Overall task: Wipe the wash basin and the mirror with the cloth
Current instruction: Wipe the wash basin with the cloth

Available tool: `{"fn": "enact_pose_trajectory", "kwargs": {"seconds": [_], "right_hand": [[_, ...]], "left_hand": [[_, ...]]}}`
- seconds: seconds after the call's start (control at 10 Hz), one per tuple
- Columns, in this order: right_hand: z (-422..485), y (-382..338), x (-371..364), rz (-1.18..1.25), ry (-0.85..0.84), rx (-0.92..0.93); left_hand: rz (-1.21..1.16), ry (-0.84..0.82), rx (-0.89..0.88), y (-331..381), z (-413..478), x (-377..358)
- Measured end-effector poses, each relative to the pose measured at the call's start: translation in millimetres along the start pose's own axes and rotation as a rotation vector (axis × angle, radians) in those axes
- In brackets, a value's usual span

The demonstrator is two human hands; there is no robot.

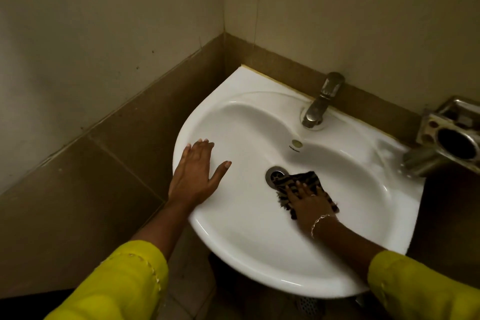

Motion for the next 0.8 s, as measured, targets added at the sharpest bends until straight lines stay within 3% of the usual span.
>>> {"fn": "enact_pose_trajectory", "kwargs": {"seconds": [0.1,0.2,0.3,0.4,0.5,0.6,0.7,0.8], "right_hand": [[-20,-8,20,0.42,0.042,0.029],[-36,11,29,1.33,0.015,-0.018],[-44,12,7,2.232,-0.189,-0.036],[-50,1,6,2.624,-0.256,0.141],[-53,-14,11,2.648,-0.26,0.275],[-44,-22,8,2.595,-0.245,0.238],[-36,-23,33,2.536,-0.123,0.238],[-33,-15,81,2.32,0.107,0.219]], "left_hand": [[-0.001,0.001,0.003,0,0,0],[0.001,-0.006,0.011,-1,1,0],[0.009,-0.012,0.01,0,0,0],[0.019,-0.018,0.007,1,0,-1],[0.034,-0.021,0.006,0,1,-2],[0.038,-0.027,0.007,0,1,-2],[0.034,-0.023,0.007,0,1,-2],[0.026,-0.022,0.008,0,1,-2]]}}
Point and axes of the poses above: each hand's wrist, its own z-axis towards the middle knuckle, its own x-axis out of the back of the hand, y = z × x, the point moved 9 cm from there along z, towards the middle knuckle, and after that the axes turned 7 degrees about -y, right-handed, at the moved point
